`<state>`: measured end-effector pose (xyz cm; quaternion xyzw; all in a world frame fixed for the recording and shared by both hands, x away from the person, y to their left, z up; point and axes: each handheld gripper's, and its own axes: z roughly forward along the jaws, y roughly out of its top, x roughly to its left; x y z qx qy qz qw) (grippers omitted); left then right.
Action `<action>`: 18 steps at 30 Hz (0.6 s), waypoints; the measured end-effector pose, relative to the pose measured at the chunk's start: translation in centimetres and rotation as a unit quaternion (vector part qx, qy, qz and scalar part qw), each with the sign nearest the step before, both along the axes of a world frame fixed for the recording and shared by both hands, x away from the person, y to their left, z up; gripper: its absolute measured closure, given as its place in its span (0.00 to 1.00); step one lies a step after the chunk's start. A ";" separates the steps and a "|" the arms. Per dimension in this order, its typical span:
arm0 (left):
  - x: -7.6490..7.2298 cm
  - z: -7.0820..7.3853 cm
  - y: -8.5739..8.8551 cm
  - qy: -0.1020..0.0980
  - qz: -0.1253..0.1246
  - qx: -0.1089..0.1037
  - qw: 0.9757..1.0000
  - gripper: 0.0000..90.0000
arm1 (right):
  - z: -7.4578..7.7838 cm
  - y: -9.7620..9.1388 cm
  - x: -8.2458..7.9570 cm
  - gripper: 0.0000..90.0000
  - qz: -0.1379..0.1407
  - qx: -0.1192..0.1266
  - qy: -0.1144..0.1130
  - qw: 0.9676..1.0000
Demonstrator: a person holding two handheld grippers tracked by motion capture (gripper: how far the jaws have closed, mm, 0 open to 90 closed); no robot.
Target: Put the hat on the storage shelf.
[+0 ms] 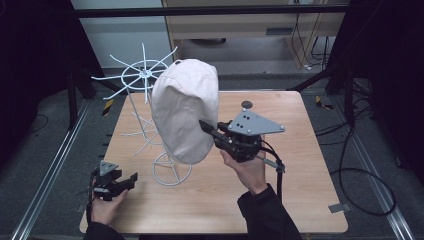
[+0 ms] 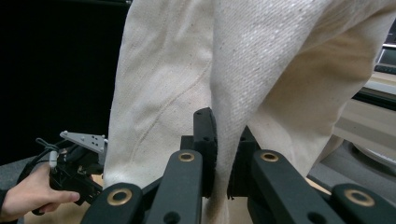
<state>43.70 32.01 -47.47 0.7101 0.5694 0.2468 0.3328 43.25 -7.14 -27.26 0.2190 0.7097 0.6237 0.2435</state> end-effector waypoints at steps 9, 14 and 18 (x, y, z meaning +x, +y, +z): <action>0.0 0.0 0.0 0.001 -0.001 0.000 1.000 0.40 | -0.5 0.5 0.4 0.92 -0.001 -0.008 0.013 1.000; 0.0 0.0 0.0 0.001 -0.001 0.000 1.000 0.40 | -0.7 0.8 0.6 0.89 -0.006 -0.016 0.020 1.000; 0.0 0.0 0.0 0.000 -0.001 0.000 1.000 0.40 | -0.8 1.0 0.7 0.86 -0.011 -0.017 0.021 1.000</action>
